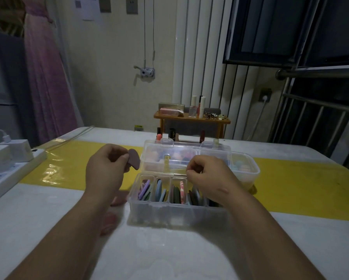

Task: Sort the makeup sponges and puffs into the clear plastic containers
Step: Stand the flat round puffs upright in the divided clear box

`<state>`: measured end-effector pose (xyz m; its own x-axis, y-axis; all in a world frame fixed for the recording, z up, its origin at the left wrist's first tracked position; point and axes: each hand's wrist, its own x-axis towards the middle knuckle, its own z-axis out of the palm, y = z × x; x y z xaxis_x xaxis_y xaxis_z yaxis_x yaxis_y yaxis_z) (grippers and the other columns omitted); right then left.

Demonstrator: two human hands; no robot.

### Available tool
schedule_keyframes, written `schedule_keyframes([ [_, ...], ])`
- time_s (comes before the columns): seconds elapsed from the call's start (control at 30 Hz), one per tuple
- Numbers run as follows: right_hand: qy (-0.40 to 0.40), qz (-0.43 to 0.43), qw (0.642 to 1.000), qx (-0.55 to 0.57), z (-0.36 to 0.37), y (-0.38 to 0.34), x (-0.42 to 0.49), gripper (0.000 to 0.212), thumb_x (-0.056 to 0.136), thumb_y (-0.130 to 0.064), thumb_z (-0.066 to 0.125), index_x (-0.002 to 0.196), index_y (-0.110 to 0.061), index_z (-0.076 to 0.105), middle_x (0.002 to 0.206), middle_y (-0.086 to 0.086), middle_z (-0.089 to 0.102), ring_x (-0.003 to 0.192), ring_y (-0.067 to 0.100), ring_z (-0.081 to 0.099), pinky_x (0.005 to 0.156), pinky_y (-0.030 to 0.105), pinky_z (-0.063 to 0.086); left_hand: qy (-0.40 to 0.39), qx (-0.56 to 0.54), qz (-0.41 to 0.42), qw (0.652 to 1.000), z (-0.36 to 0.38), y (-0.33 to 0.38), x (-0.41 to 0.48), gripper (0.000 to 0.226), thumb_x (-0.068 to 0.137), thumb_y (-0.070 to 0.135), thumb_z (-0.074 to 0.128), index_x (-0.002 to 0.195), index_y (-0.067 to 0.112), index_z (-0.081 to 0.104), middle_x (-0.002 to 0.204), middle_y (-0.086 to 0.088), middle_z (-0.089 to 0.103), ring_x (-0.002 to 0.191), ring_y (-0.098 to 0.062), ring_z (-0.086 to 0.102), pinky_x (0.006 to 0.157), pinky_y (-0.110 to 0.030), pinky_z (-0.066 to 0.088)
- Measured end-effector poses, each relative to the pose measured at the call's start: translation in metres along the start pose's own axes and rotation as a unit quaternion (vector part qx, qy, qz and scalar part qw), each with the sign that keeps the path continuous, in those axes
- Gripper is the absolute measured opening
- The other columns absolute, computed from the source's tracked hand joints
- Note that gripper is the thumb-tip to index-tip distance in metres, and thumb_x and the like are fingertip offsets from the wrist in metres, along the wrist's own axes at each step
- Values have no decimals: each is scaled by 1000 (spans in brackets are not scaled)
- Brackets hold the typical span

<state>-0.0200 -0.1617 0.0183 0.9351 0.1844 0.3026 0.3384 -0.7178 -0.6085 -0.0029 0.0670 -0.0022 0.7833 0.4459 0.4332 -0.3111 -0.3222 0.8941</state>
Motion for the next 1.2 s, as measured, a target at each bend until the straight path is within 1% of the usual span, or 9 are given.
schedule_keyframes([
  [0.3,3,-14,999,49,3,-2,2,13,94,-19,57,96,-32,60,94,-11,60,80,7,58,66,18,48,13,-11,95,995,7,3,-8,31,88,2,63,77,31,62,73,6,68,72,-26,66,67,-38,53],
  [0.4,-9,-29,998,63,3,-4,2,21,94,-18,57,105,-36,56,106,-12,53,69,-1,58,56,13,44,-44,-43,94,994,12,6,-13,28,88,-1,64,80,26,65,71,9,68,68,-17,66,65,-30,53],
  [0.5,-36,-37,994,97,3,-7,-1,28,97,-16,54,112,-41,51,89,-18,46,60,-12,55,50,9,43,-112,-33,101,988,14,8,-16,26,89,-2,63,82,23,66,73,11,68,67,-12,65,62,-24,53],
  [0.6,-43,-42,992,107,4,-8,0,25,100,-20,52,110,-43,53,98,-25,52,72,-11,58,54,10,47,-151,-15,114,982,16,11,-19,25,89,-4,62,82,20,67,73,11,68,65,-13,66,62,-22,55],
  [0.7,-18,-46,993,107,5,-9,0,19,99,-22,55,100,-39,64,98,-21,61,80,-2,61,58,11,49,-175,-2,123,977,16,12,-21,20,89,-2,65,86,17,69,75,9,69,69,-10,67,64,-20,55],
  [0.83,36,-36,992,117,-8,-7,1,17,94,-16,59,92,-31,66,94,-13,63,86,4,60,68,14,47,-181,17,143,973,14,7,-18,20,89,6,68,91,26,70,88,18,71,82,-6,67,75,-22,53],
  [0.93,74,-10,990,119,-22,1,2,19,91,-11,60,89,-28,66,94,-9,64,89,7,61,68,19,50,-176,24,133,975,12,5,-17,25,89,5,67,87,30,69,86,18,69,76,-4,63,66,-15,50],
  [1.03,99,23,990,96,-33,6,1,19,85,-6,61,79,-24,66,89,-2,65,89,15,61,73,32,54,-156,19,126,979,11,0,-12,27,87,5,69,84,32,69,82,12,70,73,-5,60,67,-25,49],
  [1.2,102,71,990,63,-47,13,-2,13,73,-7,53,68,-7,65,61,5,71,64,16,70,78,43,58,-146,26,110,983,11,-6,-9,25,86,3,69,83,28,70,83,3,71,79,-19,64,73,-35,51],
])
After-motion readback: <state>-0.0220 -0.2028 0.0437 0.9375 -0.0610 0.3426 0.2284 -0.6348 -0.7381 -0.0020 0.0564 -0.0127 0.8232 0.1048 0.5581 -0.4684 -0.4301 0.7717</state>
